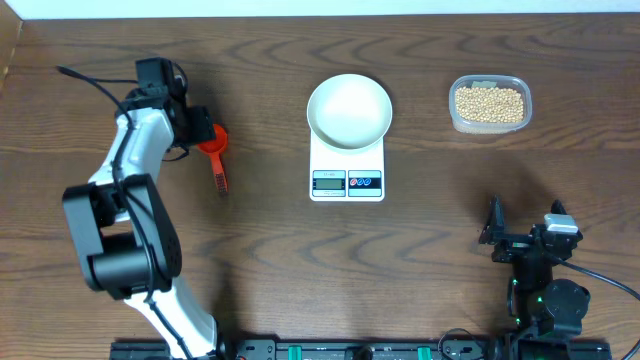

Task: Scoop item into bowl and weigh 50g on scale

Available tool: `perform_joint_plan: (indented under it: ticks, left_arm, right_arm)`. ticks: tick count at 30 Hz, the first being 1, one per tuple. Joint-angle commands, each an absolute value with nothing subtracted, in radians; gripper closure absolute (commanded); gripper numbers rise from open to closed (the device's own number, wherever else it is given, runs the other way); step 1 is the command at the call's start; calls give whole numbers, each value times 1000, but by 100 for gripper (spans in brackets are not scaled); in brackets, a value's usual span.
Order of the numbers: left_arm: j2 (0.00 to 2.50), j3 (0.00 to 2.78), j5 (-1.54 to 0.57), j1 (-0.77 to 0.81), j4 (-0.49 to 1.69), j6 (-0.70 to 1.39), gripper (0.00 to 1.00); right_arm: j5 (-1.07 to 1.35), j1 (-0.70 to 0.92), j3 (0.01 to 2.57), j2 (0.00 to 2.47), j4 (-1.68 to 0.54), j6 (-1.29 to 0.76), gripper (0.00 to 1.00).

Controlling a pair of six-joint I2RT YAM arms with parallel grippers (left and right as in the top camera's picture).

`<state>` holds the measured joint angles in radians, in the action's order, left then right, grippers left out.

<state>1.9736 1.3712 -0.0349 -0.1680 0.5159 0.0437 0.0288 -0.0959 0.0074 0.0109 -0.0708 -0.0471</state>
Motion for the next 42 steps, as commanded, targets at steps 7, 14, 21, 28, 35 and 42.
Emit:
perform_joint_plan:
  ticks: [7, 14, 21, 28, 35, 42]
  left_arm:
    - [2051, 1383, -45, -167, 502, 45, 59]
    - [2047, 1384, -44, -167, 484, 128, 93]
    - [1963, 1386, -44, -167, 485, 262, 93]
    - [1750, 1386, -45, -167, 532, 522, 93]
    - [1566, 1386, -133, -166, 660, 694, 93]
    - [1543, 1383, -211, -145, 781, 837, 93]
  right_arm:
    - [25, -89, 6, 5, -75, -36, 1]
    - [25, -89, 6, 5, -75, -36, 1]
    - [25, -89, 6, 5, -75, -36, 1]
    - [25, -89, 6, 5, -75, -36, 1]
    - [25, -89, 6, 5, -75, -36, 1]
    - [27, -89, 6, 5, -72, -36, 1]
